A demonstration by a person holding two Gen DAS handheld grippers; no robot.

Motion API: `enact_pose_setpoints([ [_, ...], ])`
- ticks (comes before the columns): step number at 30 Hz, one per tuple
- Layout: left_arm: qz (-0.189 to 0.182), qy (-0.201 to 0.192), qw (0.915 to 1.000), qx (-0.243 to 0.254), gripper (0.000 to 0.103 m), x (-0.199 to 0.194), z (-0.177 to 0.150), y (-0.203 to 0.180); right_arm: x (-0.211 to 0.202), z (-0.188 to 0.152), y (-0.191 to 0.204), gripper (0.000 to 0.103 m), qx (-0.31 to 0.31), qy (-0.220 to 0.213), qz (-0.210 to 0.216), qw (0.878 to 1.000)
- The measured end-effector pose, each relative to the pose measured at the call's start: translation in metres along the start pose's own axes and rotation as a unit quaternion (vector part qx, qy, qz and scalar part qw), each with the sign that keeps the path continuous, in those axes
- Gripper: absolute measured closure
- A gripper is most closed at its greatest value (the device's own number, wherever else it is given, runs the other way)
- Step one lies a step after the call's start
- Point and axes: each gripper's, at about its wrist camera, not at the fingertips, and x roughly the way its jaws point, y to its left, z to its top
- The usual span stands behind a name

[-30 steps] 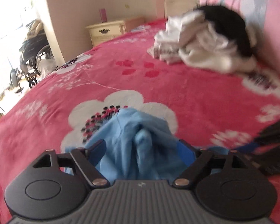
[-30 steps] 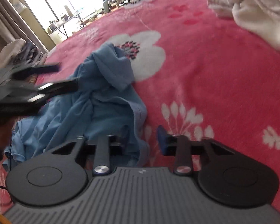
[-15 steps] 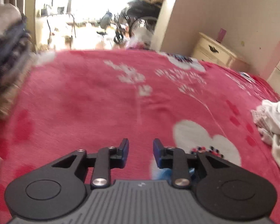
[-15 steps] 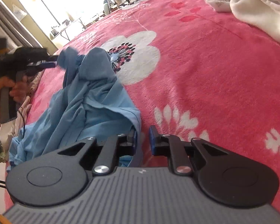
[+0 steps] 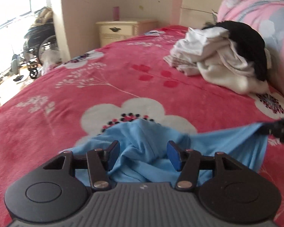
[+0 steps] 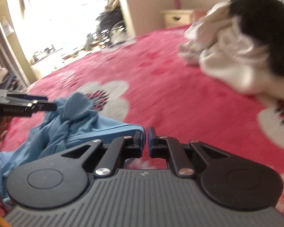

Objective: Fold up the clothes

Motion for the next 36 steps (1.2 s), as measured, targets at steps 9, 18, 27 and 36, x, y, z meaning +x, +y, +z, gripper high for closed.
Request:
enact_pose_setpoints([
  [9,-0.017,0.037,0.9915,0.123,0.041,0.032,0.019,-0.051,-0.013,0.005,-0.027,0.099,0.026,-0.015,-0.045,0.999],
  [18,0.16,0.043,0.9849,0.05,0.052,0.093,0.046,-0.005,-0.013,0.002,-0.025,0.099,0.023,-0.016,-0.036,0.999],
  [27,0.127,-0.01,0.9905,0.053,0.044,0.05,0.052,-0.002,-0.003,0.002,-0.03,0.098,0.038,-0.002,-0.022,0.999],
  [36,-0.007,-0.006,0.9824,0.186,0.042,0.034,0.026,-0.084,-0.002,0.005,-0.036,0.098,0.06,-0.008,-0.011,0.998],
])
